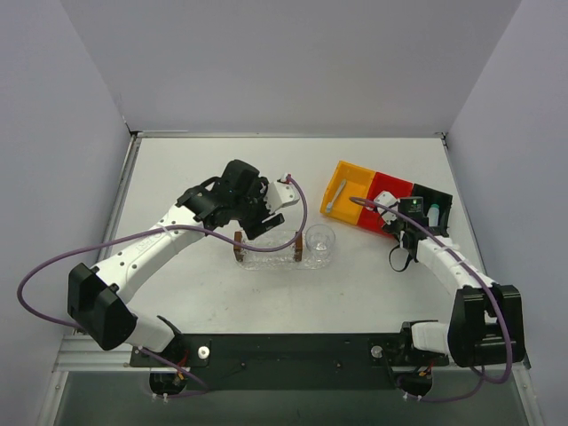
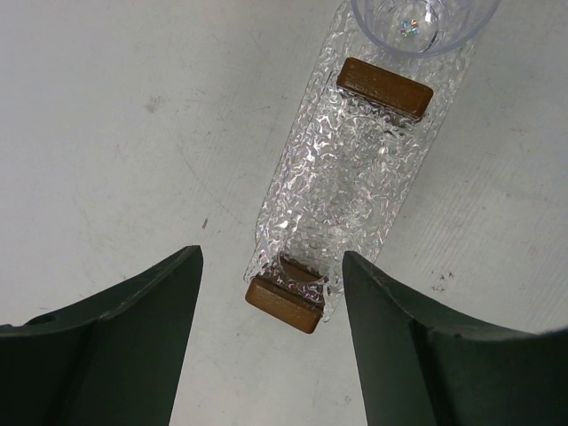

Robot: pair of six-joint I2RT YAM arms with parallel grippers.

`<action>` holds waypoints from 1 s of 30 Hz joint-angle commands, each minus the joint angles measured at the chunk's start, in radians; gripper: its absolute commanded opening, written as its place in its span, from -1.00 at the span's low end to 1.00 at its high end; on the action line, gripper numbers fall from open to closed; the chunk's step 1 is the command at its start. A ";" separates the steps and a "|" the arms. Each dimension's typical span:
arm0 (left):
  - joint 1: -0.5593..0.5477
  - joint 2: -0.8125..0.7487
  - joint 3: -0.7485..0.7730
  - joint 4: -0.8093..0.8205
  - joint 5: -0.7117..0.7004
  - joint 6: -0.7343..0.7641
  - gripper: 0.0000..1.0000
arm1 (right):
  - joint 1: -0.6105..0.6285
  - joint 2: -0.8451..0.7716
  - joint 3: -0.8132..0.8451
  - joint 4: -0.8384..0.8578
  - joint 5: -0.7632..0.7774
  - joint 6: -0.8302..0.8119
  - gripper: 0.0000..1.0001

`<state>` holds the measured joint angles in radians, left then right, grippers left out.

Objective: Prepare toiletry sets of a toothbrush and toothpaste on the tray

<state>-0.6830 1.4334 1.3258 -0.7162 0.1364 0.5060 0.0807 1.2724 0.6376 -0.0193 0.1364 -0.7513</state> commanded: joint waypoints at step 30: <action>0.007 0.005 0.081 0.136 0.061 -0.103 0.47 | 0.011 -0.186 0.381 -0.392 0.109 0.328 -1.00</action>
<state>-0.6796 1.4403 1.3602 -0.6720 0.1543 0.4431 0.0868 1.1332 0.9668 -0.3664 0.2199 -0.4446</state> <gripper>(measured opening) 0.737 0.002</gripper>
